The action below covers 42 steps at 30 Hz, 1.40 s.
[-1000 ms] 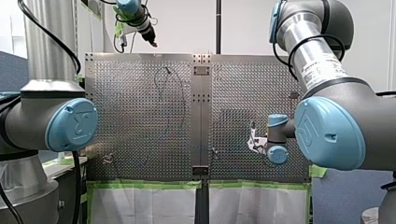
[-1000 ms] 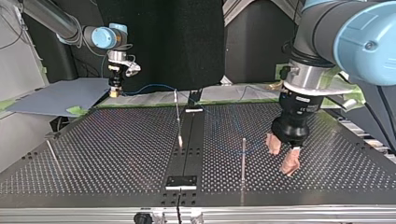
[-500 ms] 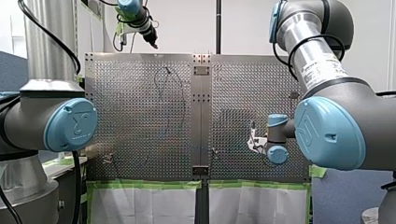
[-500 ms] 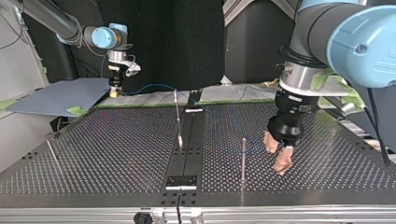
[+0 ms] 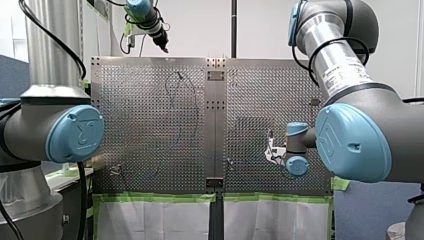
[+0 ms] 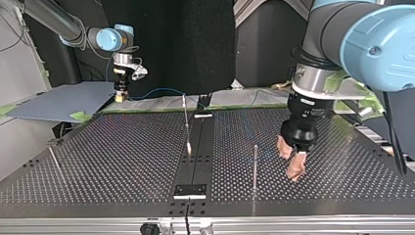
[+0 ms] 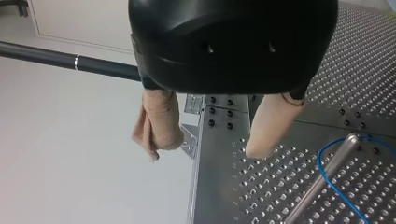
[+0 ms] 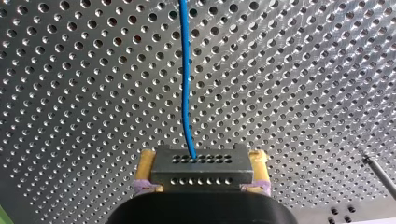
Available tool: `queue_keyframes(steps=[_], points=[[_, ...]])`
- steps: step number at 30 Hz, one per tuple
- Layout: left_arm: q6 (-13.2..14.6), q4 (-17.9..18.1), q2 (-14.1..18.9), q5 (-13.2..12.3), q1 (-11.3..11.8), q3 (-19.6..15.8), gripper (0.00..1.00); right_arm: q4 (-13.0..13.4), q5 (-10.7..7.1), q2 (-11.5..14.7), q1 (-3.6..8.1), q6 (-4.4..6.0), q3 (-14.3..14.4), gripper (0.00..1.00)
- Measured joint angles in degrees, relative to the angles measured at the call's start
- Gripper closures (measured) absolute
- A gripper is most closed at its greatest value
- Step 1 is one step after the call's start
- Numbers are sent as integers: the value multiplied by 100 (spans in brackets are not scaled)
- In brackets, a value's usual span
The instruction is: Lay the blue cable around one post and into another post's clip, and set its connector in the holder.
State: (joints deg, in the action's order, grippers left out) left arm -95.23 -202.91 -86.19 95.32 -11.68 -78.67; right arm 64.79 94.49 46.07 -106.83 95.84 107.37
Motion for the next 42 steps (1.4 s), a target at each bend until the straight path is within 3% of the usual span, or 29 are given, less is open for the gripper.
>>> queue_keyframes(steps=[11,42], points=[[26,53,2,62,6,-229,0,0,-5,1,-1,-10,0,100],[40,53,3,68,6,-237,0,-9,-18,1,6,-11,0,100]])
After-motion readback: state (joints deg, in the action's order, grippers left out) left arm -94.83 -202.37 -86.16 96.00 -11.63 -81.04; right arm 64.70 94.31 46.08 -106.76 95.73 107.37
